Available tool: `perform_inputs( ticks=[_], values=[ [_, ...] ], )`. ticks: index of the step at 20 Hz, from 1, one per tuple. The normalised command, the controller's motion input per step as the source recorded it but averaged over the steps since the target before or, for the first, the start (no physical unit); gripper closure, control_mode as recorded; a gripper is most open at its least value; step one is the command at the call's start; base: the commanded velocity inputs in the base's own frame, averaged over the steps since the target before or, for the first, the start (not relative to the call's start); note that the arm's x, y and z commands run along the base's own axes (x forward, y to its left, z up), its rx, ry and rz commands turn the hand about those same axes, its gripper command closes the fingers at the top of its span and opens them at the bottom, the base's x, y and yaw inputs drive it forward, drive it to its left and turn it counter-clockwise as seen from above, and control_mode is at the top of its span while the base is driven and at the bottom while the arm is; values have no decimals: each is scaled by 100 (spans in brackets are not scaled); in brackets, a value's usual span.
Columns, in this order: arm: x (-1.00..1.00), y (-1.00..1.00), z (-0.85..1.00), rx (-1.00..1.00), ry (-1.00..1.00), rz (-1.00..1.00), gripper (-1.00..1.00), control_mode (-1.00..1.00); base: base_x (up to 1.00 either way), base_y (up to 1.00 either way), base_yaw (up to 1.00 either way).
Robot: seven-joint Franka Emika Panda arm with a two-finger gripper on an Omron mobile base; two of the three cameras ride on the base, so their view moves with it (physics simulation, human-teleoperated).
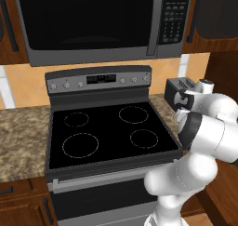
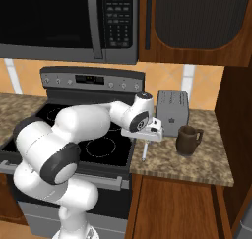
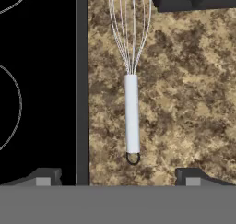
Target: Pick the whisk from the drawer and place it on the counter.
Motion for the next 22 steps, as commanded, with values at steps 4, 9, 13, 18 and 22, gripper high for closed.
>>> perform_inputs(
  ticks=[4,9,13,18,22],
  values=[
    [-62,100,80,-9,-4,0,-100,-100,0,0,0],
    [-50,100,69,-5,-4,0,-100,-100,0,0,0],
    [-45,100,81,-2,-1,0,-100,-100,0,0,0],
    [-53,100,88,0,0,0,-100,-100,0,0,0],
    [-69,100,86,0,0,0,-100,-100,0,0,0]
  ],
)
